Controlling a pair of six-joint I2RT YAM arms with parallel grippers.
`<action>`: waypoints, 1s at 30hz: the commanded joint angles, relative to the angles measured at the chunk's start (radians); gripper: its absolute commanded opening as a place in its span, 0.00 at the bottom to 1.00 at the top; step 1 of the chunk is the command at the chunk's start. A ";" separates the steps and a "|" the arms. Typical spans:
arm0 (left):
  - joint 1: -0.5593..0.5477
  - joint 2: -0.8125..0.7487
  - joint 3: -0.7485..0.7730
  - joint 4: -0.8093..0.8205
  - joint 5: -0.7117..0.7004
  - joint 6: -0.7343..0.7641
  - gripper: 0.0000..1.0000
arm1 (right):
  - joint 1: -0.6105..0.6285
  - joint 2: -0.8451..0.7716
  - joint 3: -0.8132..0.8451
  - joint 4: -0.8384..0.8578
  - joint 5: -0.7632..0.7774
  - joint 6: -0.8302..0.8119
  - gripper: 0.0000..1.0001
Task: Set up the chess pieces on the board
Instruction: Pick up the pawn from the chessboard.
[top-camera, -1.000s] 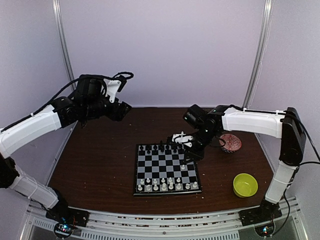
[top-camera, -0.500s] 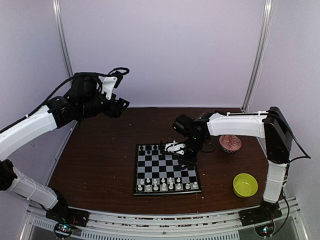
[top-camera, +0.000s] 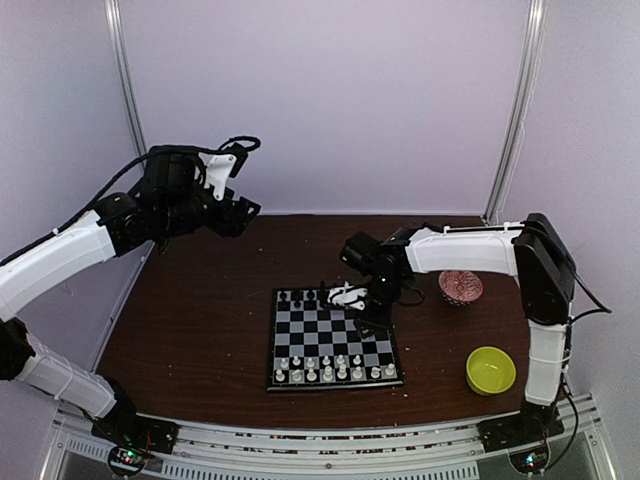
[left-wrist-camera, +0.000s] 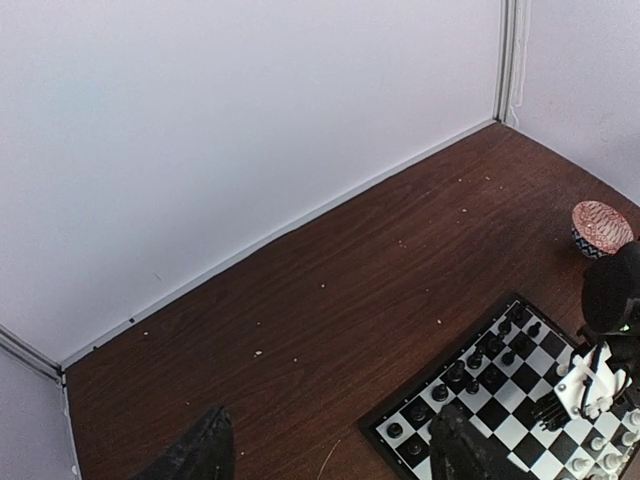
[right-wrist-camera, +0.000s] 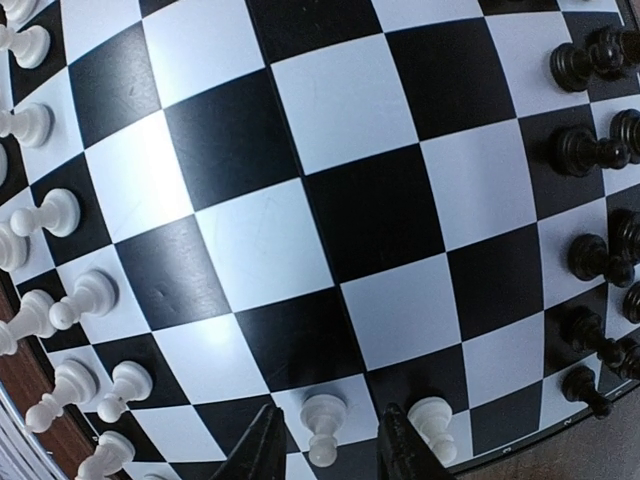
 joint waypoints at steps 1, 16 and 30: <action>0.000 0.004 0.003 0.031 0.018 0.009 0.68 | -0.001 0.027 0.033 -0.016 0.032 0.022 0.31; 0.000 0.008 0.007 0.023 0.030 0.012 0.68 | -0.003 -0.007 0.000 -0.025 0.024 0.033 0.19; 0.000 0.014 0.010 0.019 0.033 0.015 0.68 | -0.003 -0.080 -0.062 -0.038 -0.077 0.008 0.07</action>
